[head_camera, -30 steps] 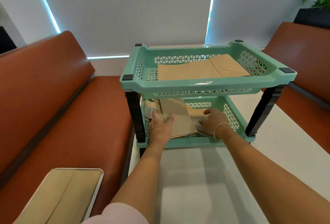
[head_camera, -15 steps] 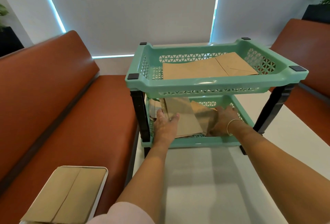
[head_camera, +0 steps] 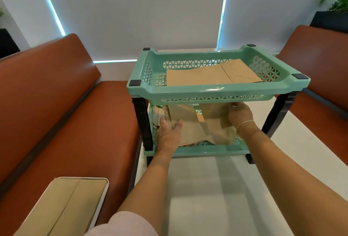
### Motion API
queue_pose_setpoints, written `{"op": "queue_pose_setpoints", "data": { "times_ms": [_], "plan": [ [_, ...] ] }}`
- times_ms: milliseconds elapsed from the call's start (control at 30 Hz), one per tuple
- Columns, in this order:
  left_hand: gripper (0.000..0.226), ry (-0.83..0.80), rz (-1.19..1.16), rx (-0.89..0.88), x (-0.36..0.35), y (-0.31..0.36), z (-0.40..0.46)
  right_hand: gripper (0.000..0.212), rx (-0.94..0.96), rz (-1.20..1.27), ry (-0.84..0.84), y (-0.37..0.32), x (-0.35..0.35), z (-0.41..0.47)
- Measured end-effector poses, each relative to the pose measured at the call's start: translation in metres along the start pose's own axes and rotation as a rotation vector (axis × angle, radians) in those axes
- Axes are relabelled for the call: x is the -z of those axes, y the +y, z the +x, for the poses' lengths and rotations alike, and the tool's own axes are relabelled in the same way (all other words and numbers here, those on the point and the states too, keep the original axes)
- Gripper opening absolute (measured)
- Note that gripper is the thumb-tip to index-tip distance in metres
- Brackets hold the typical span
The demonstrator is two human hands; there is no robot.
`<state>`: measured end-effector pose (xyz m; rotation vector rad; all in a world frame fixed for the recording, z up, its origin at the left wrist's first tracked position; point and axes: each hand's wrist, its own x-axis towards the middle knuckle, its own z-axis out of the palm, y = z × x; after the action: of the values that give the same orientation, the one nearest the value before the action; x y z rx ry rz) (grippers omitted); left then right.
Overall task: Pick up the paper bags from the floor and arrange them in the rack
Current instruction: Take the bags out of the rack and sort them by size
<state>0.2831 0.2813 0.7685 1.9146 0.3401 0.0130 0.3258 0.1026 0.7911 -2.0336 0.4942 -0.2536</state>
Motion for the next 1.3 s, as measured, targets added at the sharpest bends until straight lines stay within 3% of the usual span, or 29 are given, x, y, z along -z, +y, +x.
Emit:
{"op": "queue_pose_setpoints", "data": {
  "times_ms": [100, 167, 500, 733, 900, 1033, 1167, 1300],
  "plan": [
    [0.066, -0.01, -0.006, -0.002, 0.0, 0.0, -0.001, 0.023, -0.032, 0.076, -0.121, -0.001, -0.016, -0.014],
    [0.064, -0.005, -0.011, -0.005, 0.0, 0.001, -0.002, 0.025, -0.025, -0.002, -0.17, 0.003, -0.029, -0.021],
    [0.064, 0.007, -0.015, -0.018, 0.0, 0.0, 0.0, 0.032, 0.04, -0.28, -0.164, 0.005, -0.052, -0.038],
    [0.057, -0.035, -0.048, -0.009, 0.0, -0.004, 0.004, 0.041, 0.056, -0.229, -0.319, -0.003, -0.068, -0.048],
    [0.044, -0.048, -0.046, 0.036, -0.001, -0.005, 0.007, 0.037, 0.1, -0.265, -0.331, -0.003, -0.067, -0.043],
    [0.039, -0.05, -0.087, 0.019, -0.001, -0.006, 0.006, 0.044, 0.123, -0.382, -0.275, 0.007, -0.046, -0.026],
    [0.038, -0.026, -0.084, 0.028, -0.001, -0.005, 0.008, 0.065, 0.16, -0.836, -0.316, 0.03, -0.025, -0.008],
    [0.044, -0.012, -0.05, 0.032, -0.001, -0.005, 0.01, 0.085, 0.06, -0.781, -0.382, 0.038, -0.023, -0.001]
  ]
}}
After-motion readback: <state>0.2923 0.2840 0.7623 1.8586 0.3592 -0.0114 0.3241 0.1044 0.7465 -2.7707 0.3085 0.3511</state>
